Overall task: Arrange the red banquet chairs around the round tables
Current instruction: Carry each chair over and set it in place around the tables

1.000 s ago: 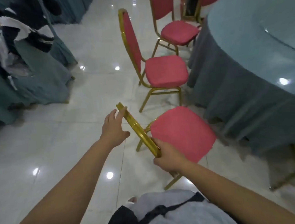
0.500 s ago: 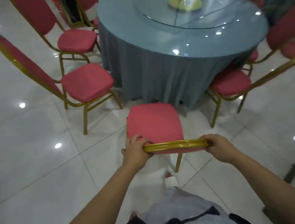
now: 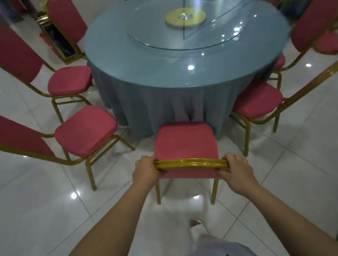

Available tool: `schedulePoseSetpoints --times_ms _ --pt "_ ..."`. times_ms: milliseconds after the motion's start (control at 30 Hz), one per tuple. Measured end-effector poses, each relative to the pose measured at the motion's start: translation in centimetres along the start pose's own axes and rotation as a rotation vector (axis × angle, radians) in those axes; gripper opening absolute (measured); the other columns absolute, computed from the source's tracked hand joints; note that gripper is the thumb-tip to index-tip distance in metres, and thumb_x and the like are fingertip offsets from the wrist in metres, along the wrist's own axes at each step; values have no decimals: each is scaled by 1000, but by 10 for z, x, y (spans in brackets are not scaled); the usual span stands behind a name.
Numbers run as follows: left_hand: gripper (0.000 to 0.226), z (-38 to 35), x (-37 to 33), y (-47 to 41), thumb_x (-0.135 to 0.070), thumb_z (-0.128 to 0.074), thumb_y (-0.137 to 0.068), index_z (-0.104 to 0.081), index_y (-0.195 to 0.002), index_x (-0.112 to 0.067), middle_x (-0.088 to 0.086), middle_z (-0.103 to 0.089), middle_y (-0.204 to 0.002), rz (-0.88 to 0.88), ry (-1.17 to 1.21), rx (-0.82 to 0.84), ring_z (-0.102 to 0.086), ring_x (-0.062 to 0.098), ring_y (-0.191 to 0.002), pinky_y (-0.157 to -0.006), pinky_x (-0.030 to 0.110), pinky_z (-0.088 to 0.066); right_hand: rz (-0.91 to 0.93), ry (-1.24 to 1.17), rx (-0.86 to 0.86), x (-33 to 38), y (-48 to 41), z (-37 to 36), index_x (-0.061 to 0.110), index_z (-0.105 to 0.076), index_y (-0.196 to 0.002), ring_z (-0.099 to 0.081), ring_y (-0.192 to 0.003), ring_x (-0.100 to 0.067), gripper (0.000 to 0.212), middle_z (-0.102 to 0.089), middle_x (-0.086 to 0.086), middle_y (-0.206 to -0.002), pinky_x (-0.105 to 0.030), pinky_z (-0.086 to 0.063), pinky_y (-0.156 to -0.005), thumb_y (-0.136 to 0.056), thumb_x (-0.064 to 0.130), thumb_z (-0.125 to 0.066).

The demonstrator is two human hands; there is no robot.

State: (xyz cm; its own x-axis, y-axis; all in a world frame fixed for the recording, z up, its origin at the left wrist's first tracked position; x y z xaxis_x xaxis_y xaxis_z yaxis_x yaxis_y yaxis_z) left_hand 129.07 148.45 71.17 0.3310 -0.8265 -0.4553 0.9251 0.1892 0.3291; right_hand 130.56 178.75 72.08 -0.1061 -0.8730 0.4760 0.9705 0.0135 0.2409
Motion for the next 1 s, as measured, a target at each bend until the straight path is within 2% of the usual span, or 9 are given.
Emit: schedulePoseSetpoints --times_ms 100,167,300,433,567,767,867,933,1000 --pt "23 6 -20 -42 -38 -81 -71 -59 -71 -33 -6 -62 -80 12 8 2 -60 18 -77 -60 30 -50 29 15 11 -4 -44 11 27 -48 -98 -44 -104 -21 29 -49 4 -103 -43 -43 -91 -86 51 -59" --pt "25 6 -34 -65 -37 -82 -70 -57 -67 -32 -8 -62 -75 13 3 7 -60 16 -72 -60 30 -50 35 22 17 -8 -71 19 26 -50 -103 -43 -107 -22 32 -50 2 -108 -44 -41 -93 -88 52 -58" --pt "22 11 -61 -106 -28 -85 -69 -64 -71 -29 -2 -66 -77 7 77 -8 -63 19 -75 -70 38 -57 24 2 22 -14 -121 35 28 -48 -97 -42 -105 -23 34 -50 2 -105 -45 -41 -92 -86 59 -57" --pt "27 21 -79 -135 -24 -88 -66 -61 -65 -30 -3 -64 -71 -11 125 -56 -62 19 -72 -61 31 -50 15 2 16 -14 -156 49 31 -43 -85 -42 -97 -20 38 -47 7 -94 -42 -43 -84 -83 67 -54" --pt "26 40 -80 -159 -20 -86 -69 -60 -66 -22 1 -63 -70 -17 125 -87 -62 22 -72 -67 40 -56 47 -1 -3 3 -177 52 34 -39 -78 -42 -92 -18 37 -42 15 -85 -41 -42 -79 -83 67 -56" --pt "30 47 -64 -161 -25 -84 -72 -55 -65 -24 1 -60 -73 -37 27 -72 -61 23 -73 -67 42 -55 81 -15 67 18 -173 32 35 -37 -76 -42 -93 -19 37 -42 14 -84 -45 -36 -88 -84 66 -57" --pt "22 43 -63 -157 -25 -83 -74 -65 -87 -22 2 -62 -93 -72 53 -34 -61 24 -86 -77 44 -55 28 9 94 16 -167 33 35 -43 -85 -47 -103 -24 32 -48 8 -95 -51 -39 -95 -85 64 -57" --pt "57 41 -60 -155 -20 -82 -74 -60 -126 -22 4 -57 -120 -92 85 24 -57 25 -110 -94 43 -51 -28 91 130 20 -163 38 35 -52 -99 -46 -117 -30 34 -52 5 -109 -54 -34 -103 -83 66 -58" --pt "82 46 -46 -146 -22 -81 -75 -39 -146 -24 5 -43 -141 -84 158 41 -44 26 -127 -106 43 -42 -22 130 111 43 -155 45 37 -53 -122 -39 -131 -29 53 -51 3 -128 -54 -27 -109 -79 67 -61"
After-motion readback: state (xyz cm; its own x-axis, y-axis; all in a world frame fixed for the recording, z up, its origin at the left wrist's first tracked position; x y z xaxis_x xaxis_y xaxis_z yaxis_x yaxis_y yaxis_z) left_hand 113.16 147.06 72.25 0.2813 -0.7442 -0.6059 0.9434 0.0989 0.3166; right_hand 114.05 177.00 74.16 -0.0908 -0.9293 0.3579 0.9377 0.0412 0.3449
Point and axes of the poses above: each hand's wrist, its own y-axis away from the middle knuckle, its own z-axis out of the back of the hand, x = y × z, the point moved 8 cm from there along -y, towards the middle knuckle
